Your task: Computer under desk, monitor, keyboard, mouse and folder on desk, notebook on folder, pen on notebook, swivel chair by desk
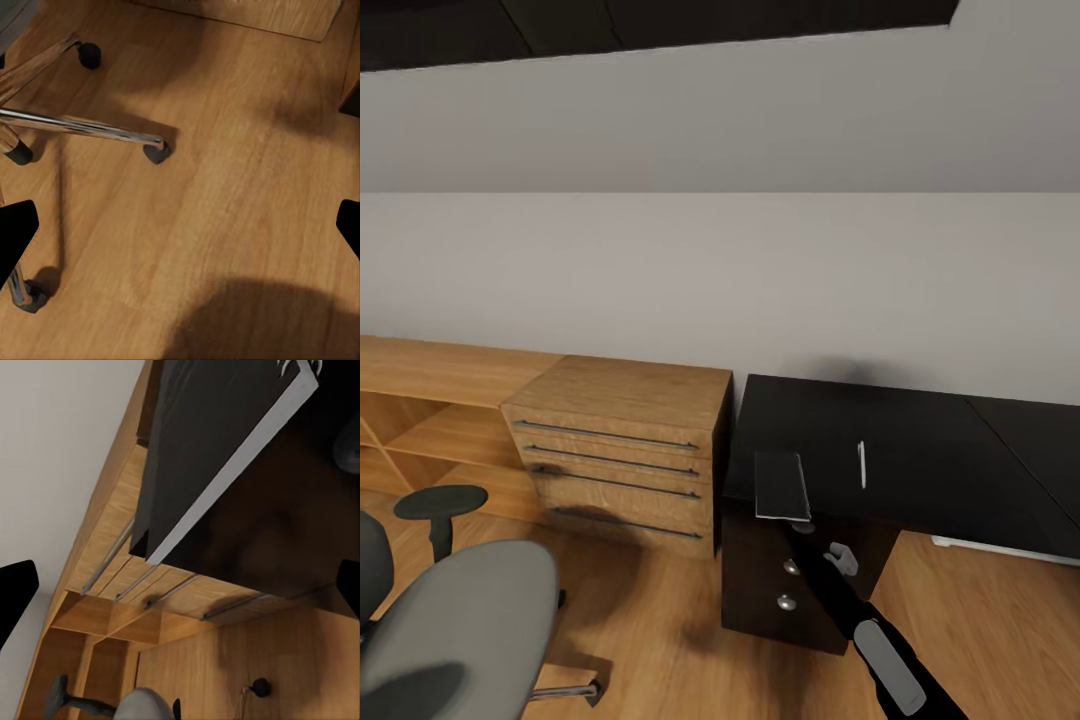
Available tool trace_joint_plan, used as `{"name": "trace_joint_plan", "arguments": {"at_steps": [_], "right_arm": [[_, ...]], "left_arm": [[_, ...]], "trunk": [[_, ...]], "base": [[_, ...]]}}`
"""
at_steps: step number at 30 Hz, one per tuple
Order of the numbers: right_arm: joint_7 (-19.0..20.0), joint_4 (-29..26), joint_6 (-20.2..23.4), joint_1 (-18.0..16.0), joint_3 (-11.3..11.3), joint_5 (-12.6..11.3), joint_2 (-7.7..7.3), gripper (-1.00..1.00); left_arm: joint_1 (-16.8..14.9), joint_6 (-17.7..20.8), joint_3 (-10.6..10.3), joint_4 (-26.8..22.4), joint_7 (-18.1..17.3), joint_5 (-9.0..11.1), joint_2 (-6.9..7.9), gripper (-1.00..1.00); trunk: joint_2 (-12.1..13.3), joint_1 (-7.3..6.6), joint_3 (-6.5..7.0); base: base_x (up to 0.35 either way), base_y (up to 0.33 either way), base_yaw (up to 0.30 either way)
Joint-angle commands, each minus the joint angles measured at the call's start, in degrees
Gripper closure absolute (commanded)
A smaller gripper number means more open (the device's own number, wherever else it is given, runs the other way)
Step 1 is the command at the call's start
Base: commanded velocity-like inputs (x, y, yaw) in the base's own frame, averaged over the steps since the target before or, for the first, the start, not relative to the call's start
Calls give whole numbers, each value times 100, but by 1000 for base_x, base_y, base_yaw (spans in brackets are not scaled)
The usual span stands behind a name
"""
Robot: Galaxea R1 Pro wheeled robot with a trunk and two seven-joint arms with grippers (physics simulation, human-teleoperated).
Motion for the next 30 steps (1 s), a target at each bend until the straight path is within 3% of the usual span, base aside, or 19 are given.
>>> {"name": "trace_joint_plan", "arguments": {"at_steps": [1, 23, 30], "right_arm": [[11, -1, 23, -3, 12, -60, -4, -100], [11, -12, -2, -3, 1, -61, -6, -100], [37, -25, -301, -3, -8, -61, -12, -100]], "left_arm": [[-3, -9, 13, 0, 54, -62, -1, -100], [-3, 3, 13, 1, 54, -65, 3, -100], [-4, 1, 13, 1, 53, -65, 2, -100]], "trunk": [[-3, 0, -5], [-3, 0, -5], [-3, 0, -5]], "base": [[30, 60, 0], [39, 46, 0], [1, 1, 0]]}}
